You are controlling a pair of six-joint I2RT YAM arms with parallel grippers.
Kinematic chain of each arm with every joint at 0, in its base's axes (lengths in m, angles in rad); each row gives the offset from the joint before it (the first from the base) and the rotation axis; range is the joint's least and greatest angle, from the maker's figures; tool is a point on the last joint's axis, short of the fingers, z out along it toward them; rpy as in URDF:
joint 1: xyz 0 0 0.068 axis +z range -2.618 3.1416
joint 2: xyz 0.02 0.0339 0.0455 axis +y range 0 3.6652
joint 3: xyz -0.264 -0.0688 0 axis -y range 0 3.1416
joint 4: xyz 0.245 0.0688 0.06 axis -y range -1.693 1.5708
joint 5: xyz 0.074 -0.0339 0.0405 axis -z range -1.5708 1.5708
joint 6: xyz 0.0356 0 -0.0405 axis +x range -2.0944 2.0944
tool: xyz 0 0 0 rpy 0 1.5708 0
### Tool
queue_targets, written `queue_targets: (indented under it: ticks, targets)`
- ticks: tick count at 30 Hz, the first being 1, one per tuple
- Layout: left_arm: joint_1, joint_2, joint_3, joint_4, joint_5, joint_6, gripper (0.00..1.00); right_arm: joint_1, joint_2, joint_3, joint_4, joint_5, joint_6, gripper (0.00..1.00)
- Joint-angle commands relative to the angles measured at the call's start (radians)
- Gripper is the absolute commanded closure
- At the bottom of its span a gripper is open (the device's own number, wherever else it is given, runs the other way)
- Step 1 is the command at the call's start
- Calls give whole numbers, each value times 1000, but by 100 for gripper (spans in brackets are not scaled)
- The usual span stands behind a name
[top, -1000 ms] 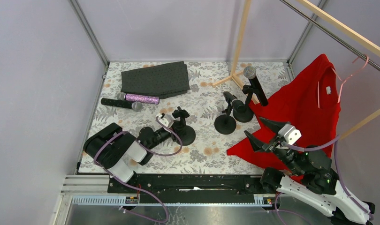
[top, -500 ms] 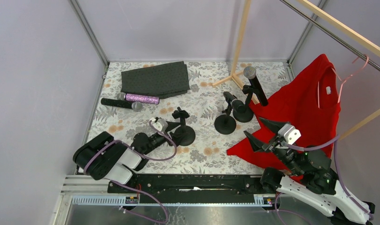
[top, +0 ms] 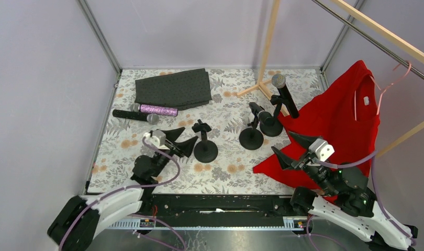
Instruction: Attach the microphones to the stand
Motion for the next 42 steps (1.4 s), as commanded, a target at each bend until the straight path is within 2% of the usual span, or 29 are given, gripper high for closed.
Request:
queue_targets:
  ticks: [1, 6, 10, 13, 17, 20, 24, 29, 32, 36, 39, 42]
  targets:
    - [-3, -204, -81, -261, -201, -49, 22, -1, -7, -14, 38, -2, 2, 23]
    - [-3, -445, -84, -471, -361, -128, 16, -1, -1, -14, 37, -3, -1, 23]
    - [-3, -486, 0, -649, -549, -246, 10, -1, -5, -15, 32, 0, 5, 23]
    - [-3, -427, 135, -809, -663, -333, 8, -1, -15, -22, 28, 9, 15, 23]
    - [-2, -302, 307, -1015, -719, -411, 1, -1, -27, -25, 18, 26, 31, 23]
    - [-1, -210, 409, -1109, -722, -417, 1, -1, -21, -26, 8, 65, 66, 23]
    - [1, -107, 531, -1214, -761, -425, 1, -2, 44, -12, -31, 127, 162, 23]
    - [7, 45, 708, -1429, -872, -501, 1, -1, 204, 51, -155, 235, 354, 23]
    - [73, 98, 784, -1504, -759, -534, 1, -1, 317, 106, -264, 254, 448, 21]
    - [225, 136, 777, -1477, -616, -637, 1, -2, 439, 161, -355, 232, 538, 20]
    - [334, 192, 785, -1470, -564, -663, 1, -1, 512, 196, -430, 199, 598, 18]
    - [418, 276, 834, -1488, -524, -646, 1, -1, 536, 193, -410, 206, 622, 18]
